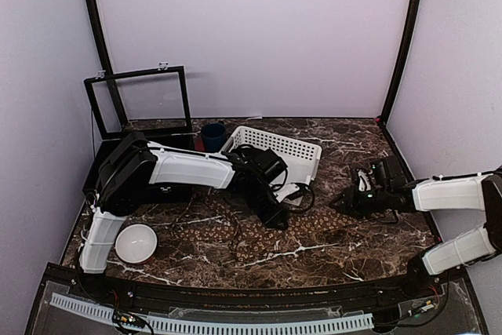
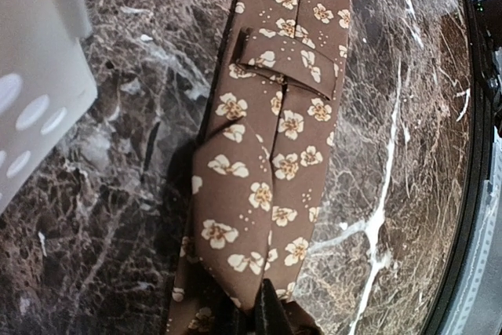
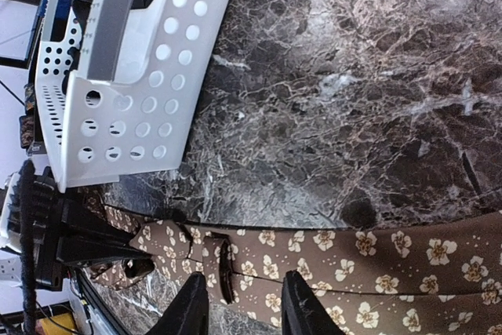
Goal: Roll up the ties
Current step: Flatten out the tie at the center of the board.
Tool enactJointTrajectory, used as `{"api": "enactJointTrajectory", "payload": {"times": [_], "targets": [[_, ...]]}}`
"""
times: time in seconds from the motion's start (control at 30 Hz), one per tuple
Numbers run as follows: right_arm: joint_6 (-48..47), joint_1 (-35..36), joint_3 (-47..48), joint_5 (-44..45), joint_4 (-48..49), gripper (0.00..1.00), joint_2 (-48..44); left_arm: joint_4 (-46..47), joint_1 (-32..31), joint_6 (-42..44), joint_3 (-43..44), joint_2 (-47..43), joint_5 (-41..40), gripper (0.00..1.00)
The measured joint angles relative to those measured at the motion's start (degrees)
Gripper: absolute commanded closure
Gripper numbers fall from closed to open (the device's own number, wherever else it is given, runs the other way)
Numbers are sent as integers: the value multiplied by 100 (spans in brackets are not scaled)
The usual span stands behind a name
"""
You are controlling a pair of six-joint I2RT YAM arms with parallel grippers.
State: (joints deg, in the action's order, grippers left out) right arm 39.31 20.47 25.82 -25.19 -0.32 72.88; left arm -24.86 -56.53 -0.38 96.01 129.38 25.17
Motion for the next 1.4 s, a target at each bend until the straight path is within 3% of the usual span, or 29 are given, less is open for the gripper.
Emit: {"api": "enactJointTrajectory", "payload": {"times": [0.27, 0.7, 1.4], "targets": [[13, -24, -33, 92, 313, 78, 444, -107, -103, -13, 63, 17, 107, 100], [-7, -26, -153, 81, 627, 79, 745, -87, -188, -278, 800, 518, 223, 100], [-24, -26, -260, 33, 850, 80, 758, -437, -181, -330, 498, 251, 22, 100]]}}
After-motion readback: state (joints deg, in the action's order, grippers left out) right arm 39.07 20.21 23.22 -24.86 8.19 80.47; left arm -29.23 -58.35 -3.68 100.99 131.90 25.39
